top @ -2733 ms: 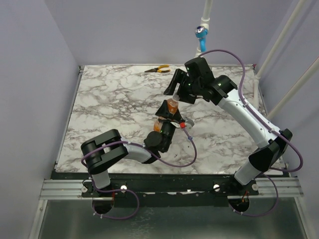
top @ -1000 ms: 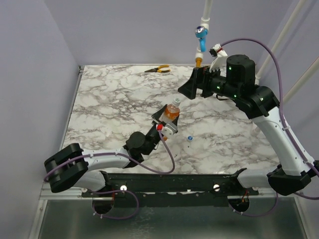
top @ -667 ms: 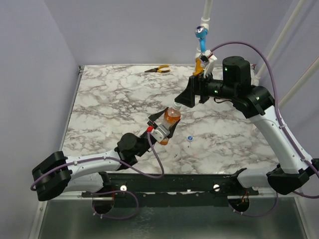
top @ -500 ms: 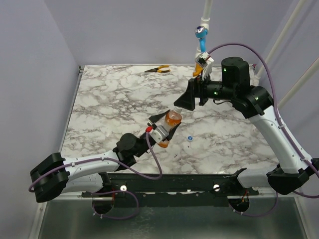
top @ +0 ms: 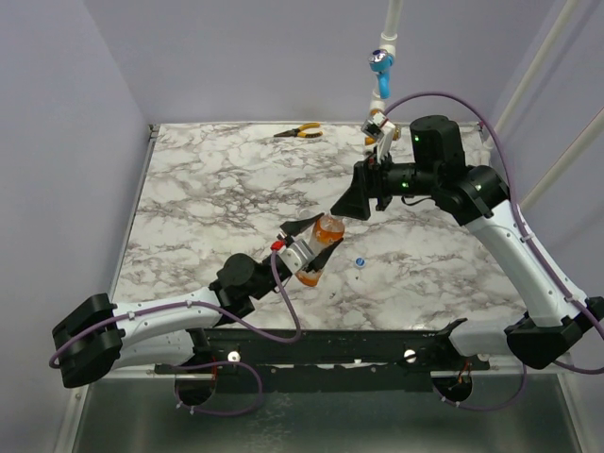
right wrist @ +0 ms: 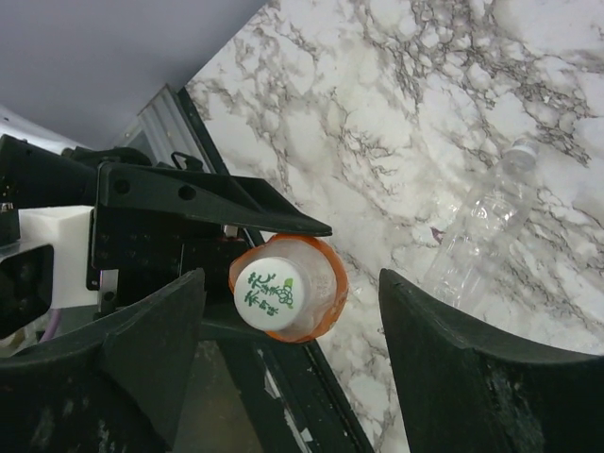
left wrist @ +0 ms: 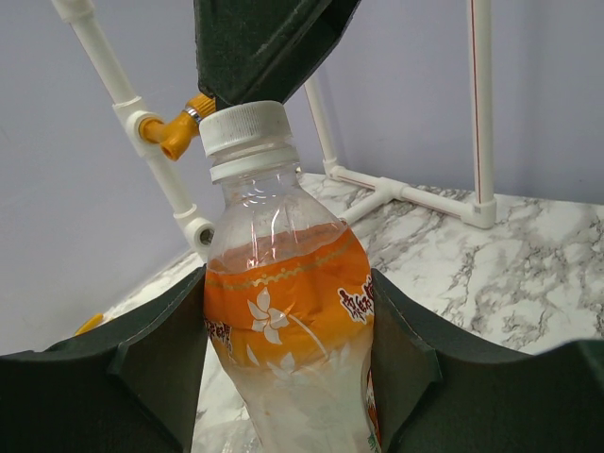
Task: Screw on the bottle caps
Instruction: Screw the bottle cap onto the plastic bottle.
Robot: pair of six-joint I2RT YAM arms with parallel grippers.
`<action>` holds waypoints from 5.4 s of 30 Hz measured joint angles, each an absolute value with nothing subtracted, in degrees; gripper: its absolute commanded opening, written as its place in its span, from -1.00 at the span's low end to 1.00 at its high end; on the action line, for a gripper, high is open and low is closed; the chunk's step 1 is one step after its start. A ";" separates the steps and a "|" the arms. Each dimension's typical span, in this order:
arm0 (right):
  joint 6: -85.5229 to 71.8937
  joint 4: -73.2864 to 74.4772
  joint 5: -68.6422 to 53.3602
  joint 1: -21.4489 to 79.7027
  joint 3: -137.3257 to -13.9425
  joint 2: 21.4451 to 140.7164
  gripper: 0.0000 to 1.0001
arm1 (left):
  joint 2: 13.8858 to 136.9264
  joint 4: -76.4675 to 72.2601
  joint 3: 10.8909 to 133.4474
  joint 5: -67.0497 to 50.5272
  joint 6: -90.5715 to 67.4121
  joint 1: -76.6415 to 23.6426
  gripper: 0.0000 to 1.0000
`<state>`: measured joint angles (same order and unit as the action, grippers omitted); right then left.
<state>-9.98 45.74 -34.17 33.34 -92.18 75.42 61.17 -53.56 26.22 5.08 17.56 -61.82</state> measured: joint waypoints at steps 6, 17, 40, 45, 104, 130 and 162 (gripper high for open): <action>-9.98 46.19 -35.38 33.54 -92.05 75.42 0.35 | 61.17 -53.34 26.22 4.45 16.95 -61.82 -0.40; -9.98 46.46 -35.79 34.15 -92.05 75.44 0.20 | 61.17 -52.93 26.22 4.27 16.71 -61.82 -0.40; -10.87 46.65 -35.62 34.22 -91.42 76.60 -0.28 | 61.17 -52.49 26.22 4.10 16.71 -61.10 -0.40; -11.79 46.59 -33.89 34.57 -91.18 76.99 -0.38 | 61.84 -52.23 26.24 4.58 16.75 -60.80 -0.41; -36.42 55.46 4.29 42.02 -110.28 91.24 1.00 | 80.62 -56.99 38.76 30.02 31.03 -60.99 -0.41; -18.13 53.04 -14.52 42.04 -103.68 79.37 0.75 | 63.77 -46.70 31.38 -1.41 13.93 -56.66 -0.40; -11.66 59.86 -19.40 43.16 -98.24 78.96 0.13 | 61.39 -39.27 31.05 -23.18 1.32 -50.68 -0.41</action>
